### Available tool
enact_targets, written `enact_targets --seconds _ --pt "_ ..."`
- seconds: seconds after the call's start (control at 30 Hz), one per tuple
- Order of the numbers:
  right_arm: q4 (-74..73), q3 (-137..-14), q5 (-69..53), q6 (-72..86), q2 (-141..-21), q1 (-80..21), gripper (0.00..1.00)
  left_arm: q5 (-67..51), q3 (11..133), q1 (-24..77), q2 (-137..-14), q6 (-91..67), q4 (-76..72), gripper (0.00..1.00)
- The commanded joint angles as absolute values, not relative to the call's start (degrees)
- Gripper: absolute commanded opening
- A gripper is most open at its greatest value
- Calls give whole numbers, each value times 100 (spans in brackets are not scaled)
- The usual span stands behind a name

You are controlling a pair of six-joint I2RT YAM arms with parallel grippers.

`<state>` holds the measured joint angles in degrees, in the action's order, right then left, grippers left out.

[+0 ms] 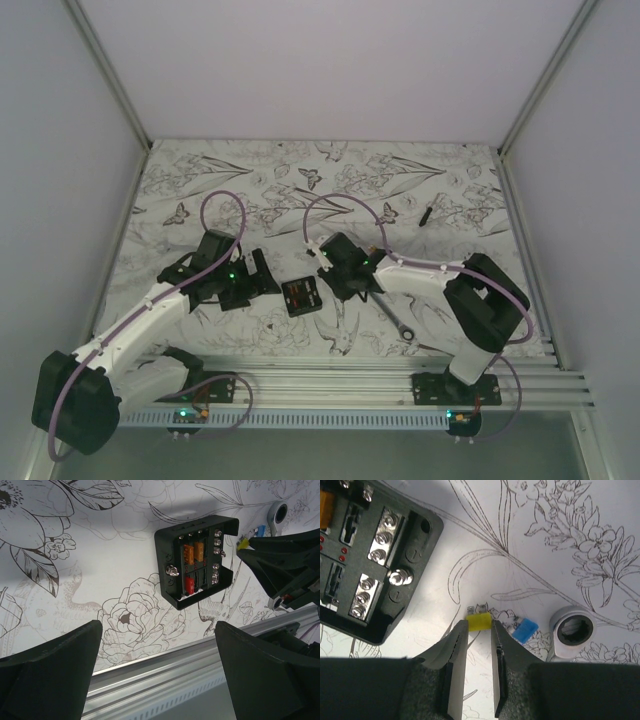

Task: Snap on the fuse box
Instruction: Pick up the fuse from the center of the board.

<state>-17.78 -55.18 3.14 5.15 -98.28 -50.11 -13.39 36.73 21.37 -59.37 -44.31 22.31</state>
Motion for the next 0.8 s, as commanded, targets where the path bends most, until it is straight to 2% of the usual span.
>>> enact_targets --seconds 0.0,0.17,0.47,0.77 --pt "-1851 -5347 345 481 -9575 -5054 24 -1633 3695 2101 -5933 -4595 2199 100" --pt "-1659 -5316 173 439 -9162 -5054 23 -2013 3804 2101 -5945 -4772 1850 95" --pt "-1197 -5211 -487 387 -8144 -5054 24 -2747 4175 2184 -6121 -5071 1053 67" --pt "-649 -5036 -1182 397 -7480 -5054 27 -3077 4539 2483 -6532 -5399 412 44"
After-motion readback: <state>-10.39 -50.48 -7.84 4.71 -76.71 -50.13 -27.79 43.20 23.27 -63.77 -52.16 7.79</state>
